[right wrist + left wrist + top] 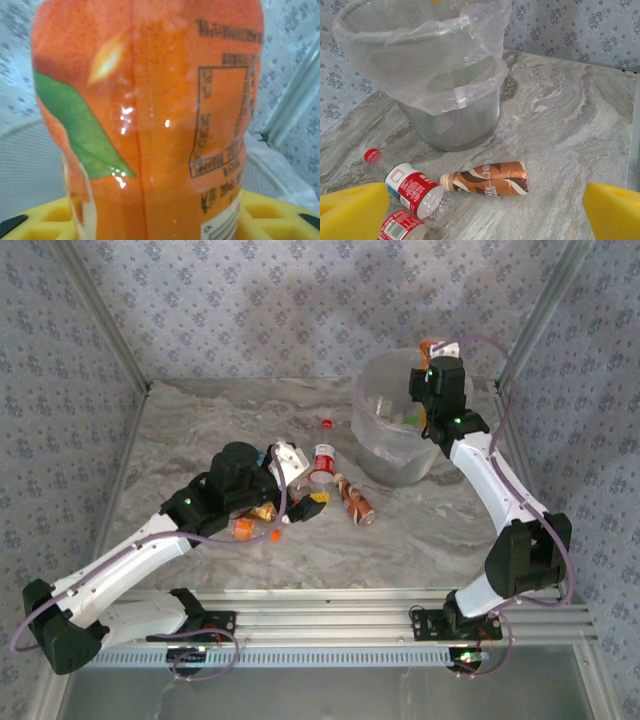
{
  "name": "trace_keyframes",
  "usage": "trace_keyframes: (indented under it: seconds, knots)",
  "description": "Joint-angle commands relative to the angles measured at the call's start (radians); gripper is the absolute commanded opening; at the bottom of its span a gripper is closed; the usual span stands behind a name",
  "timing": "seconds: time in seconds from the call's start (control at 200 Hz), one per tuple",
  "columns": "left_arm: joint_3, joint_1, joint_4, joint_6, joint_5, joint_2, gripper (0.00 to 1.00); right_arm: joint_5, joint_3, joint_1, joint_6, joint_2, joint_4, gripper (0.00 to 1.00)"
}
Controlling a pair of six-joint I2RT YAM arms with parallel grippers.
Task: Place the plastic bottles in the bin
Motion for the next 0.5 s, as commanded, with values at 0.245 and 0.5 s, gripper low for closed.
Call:
trace_keyframes:
  seconds: [0.245,0.5]
  knots:
    - [0.002,-0.014,0.013,-0.009,0.016,0.014,1.0,0.113,-0.195,-0.015,0.053,-0.111,0.119,0.58]
    - [0.004,-0.019,0.011,-0.01,0.02,0.021,0.99,0.09,-0.21,-0.016,0.059,-0.157,0.107,0.72]
